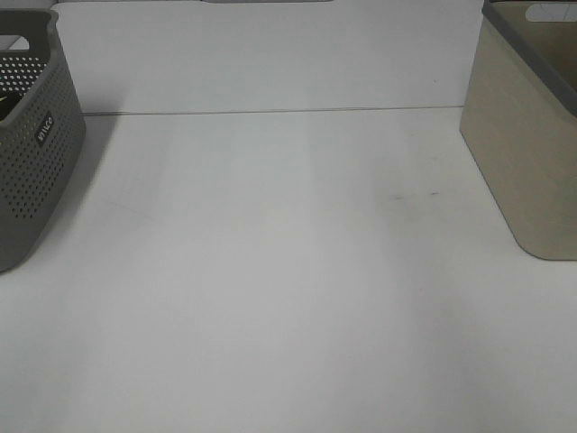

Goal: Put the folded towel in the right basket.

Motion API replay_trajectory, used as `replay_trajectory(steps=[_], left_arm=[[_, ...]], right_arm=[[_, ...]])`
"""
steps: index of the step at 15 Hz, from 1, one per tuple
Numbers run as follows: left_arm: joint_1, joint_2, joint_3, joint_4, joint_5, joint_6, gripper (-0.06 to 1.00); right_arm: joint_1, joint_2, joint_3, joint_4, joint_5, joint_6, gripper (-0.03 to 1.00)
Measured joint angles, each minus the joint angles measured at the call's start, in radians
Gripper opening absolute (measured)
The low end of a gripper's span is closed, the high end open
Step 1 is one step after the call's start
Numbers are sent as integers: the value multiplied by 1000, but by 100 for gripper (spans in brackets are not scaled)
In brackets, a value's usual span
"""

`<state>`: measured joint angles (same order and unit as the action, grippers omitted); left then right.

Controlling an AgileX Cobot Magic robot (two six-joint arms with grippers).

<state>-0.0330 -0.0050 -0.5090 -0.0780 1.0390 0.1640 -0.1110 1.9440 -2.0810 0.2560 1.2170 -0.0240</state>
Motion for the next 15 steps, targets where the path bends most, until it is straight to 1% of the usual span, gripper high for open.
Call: replay_trajectory(steps=[2, 4, 5, 7, 8, 9, 12, 13, 15], left_arm=[[0, 0, 0, 0, 0, 0, 99], [0, 0, 0, 0, 0, 0, 99], [0, 0, 0, 0, 0, 0, 99], [0, 0, 0, 0, 0, 0, 99], [0, 0, 0, 0, 0, 0, 99], [0, 0, 0, 0, 0, 0, 99], [0, 0, 0, 0, 0, 0, 99], [0, 0, 0, 0, 0, 0, 99], [0, 0, 0, 0, 0, 0, 99]], right_arm=[[100, -24, 0, -68, 0, 0, 69], [175, -56, 0, -141, 1, 4, 69], [196, -84, 7, -160, 0, 5, 69], [202, -151, 68, -173, 0, 14, 69], [202, -201, 131, -184, 0, 24, 69], [202, -329, 314, -191, -1, 48, 69], [202, -561, 658, -191, -1, 54, 69], [202, -605, 721, -192, -1, 54, 69], [202, -766, 943, -208, -1, 54, 69]])
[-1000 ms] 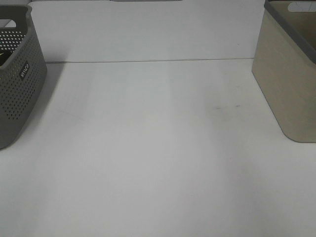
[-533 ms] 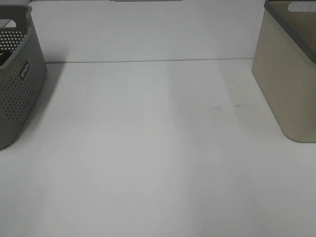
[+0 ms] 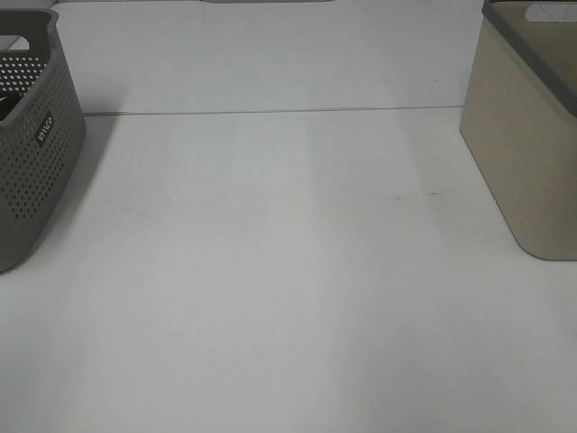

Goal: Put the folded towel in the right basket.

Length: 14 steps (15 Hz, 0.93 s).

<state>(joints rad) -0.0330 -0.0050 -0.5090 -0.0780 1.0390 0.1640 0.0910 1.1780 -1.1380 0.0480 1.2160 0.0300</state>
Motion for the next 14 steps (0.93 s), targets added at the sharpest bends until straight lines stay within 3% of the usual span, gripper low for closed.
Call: replay_trajectory(steps=[3, 6, 8, 14], left_arm=[[0, 0, 0, 0, 0, 0, 99], [0, 0, 0, 0, 0, 0, 99], [0, 0, 0, 0, 0, 0, 99], [0, 0, 0, 0, 0, 0, 99]], right_arm=[[0, -249, 282, -29, -4, 0, 69], [0, -518, 490, -48, -104, 0, 69], [0, -725, 572, -48, -144, -11, 69], [0, -1095, 635, -48, -154, -18, 69]])
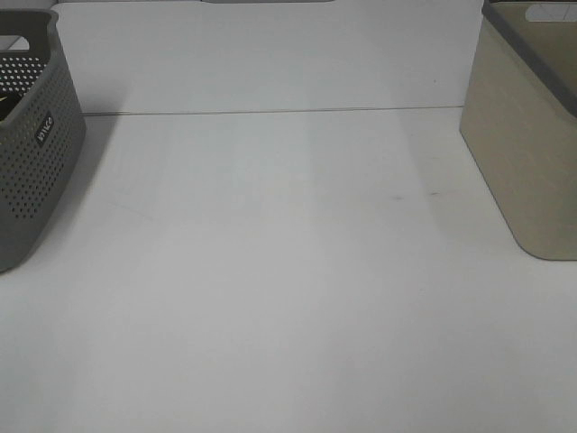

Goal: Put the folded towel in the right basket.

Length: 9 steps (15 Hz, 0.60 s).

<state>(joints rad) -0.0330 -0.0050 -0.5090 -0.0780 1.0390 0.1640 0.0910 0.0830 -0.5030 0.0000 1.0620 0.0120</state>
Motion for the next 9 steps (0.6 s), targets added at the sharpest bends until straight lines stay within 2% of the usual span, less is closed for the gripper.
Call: replay_trajectory(steps=[3, 9], left_arm=[[0, 0, 0, 0, 0, 0, 99], [0, 0, 0, 0, 0, 0, 99]], right_arm=[[0, -87, 0, 0, -2, 0, 69], [0, -86, 0, 0, -2, -2, 69]])
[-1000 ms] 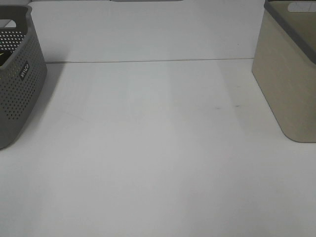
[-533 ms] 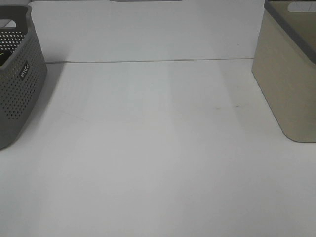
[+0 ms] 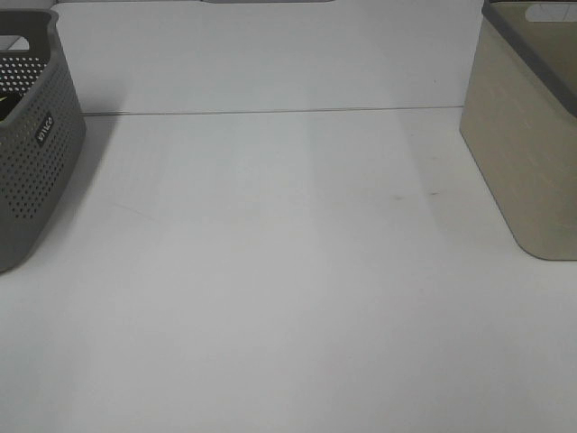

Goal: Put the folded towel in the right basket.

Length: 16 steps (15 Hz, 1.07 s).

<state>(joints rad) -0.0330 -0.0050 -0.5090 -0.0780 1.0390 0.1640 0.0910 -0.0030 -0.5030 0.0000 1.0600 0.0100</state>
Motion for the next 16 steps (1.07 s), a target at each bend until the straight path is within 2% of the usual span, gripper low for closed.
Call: replay_trajectory(steps=[5, 9, 16], left_arm=[[0, 0, 0, 0, 0, 0, 99], [0, 0, 0, 0, 0, 0, 99], [0, 0, 0, 0, 0, 0, 99]], right_arm=[[0, 0, 0, 0, 0, 0, 69], [-64, -1, 0, 0, 0, -1, 69], [-65, -1, 0, 0, 0, -10, 69]])
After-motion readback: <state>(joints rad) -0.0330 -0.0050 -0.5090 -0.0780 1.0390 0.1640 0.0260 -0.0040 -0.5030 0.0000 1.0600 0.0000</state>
